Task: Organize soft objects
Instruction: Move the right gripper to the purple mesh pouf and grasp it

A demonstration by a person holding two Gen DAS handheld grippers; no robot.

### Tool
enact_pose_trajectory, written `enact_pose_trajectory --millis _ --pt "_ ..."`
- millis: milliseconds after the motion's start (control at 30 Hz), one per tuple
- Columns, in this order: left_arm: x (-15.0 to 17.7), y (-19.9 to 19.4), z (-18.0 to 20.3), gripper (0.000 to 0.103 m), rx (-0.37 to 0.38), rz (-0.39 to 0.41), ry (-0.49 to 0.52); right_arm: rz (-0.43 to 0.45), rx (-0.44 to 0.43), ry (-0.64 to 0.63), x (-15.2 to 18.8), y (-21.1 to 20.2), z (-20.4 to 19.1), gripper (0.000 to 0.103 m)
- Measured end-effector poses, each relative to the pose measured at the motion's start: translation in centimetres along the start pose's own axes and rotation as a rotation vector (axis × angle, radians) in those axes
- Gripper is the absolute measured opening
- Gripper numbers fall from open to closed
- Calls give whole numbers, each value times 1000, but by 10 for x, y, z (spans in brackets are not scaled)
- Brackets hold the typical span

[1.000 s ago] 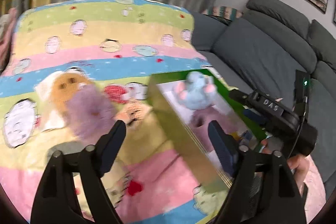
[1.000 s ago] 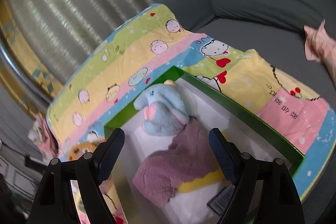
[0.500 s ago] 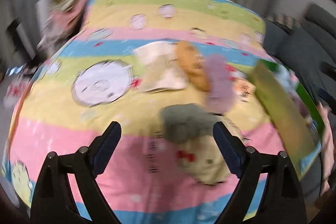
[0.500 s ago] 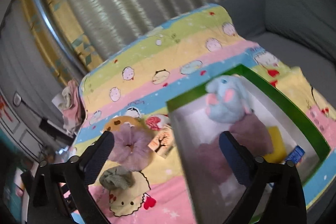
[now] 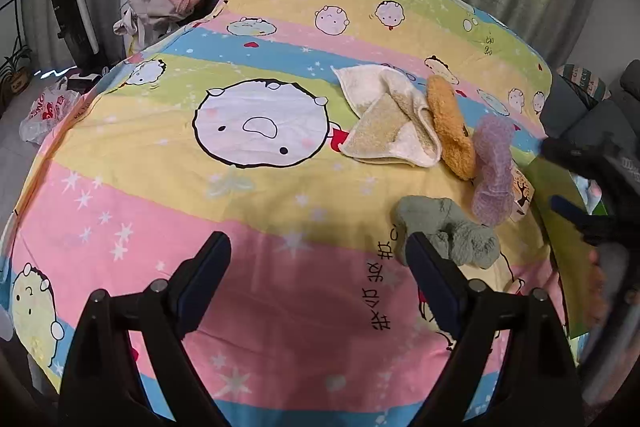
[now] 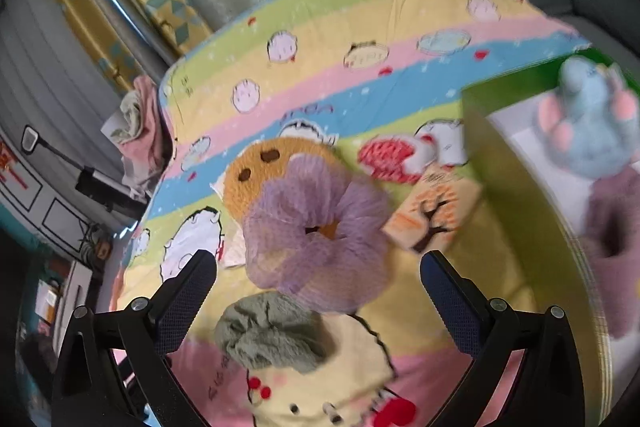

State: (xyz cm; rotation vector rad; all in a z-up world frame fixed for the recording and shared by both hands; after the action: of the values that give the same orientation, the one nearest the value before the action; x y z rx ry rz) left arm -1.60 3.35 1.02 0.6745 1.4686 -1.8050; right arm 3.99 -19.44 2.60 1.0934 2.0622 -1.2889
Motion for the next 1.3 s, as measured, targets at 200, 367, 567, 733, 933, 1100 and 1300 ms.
enact_pose_trajectory --millis 200,367,567,733,933,1100,1300 --pt "-3 -3 -18 89 -47 10 -13 -72 27 1 12 48 -6 67" --pt "-4 -2 -38 89 -92 11 -5 -64 98 -110 20 58 -20 14" --pt "-13 -12 -73 89 -109 42 -105 35 -31 -311 18 5 -86 12" --pt "-14 -17 -98 89 -127 35 -171 -117 -167 -426 53 -17 -139 12" --pt "-14 -22 -121 89 -140 33 -225 -368 -213 -603 132 9 -175 16" --pt "-11 -23 -130 89 -136 20 -232 -381 -135 -690 149 16 -177 57" --pt "-7 -20 -116 88 -12 -22 -240 -251 -175 -541 102 -11 -171 82"
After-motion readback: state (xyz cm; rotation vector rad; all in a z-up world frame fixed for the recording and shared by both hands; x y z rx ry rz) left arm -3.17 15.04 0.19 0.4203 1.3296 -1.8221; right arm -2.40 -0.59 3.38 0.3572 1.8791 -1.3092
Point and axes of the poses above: each gripper's, at about its wrist camera, not at the fingertips, and y roughly the way its jaws point, z to its right, x to its underside, the point moved 7 cm from there along y, roughly the way its jaws point, and after that the axes turned 9 degrees about z, right-handed, at the moved point
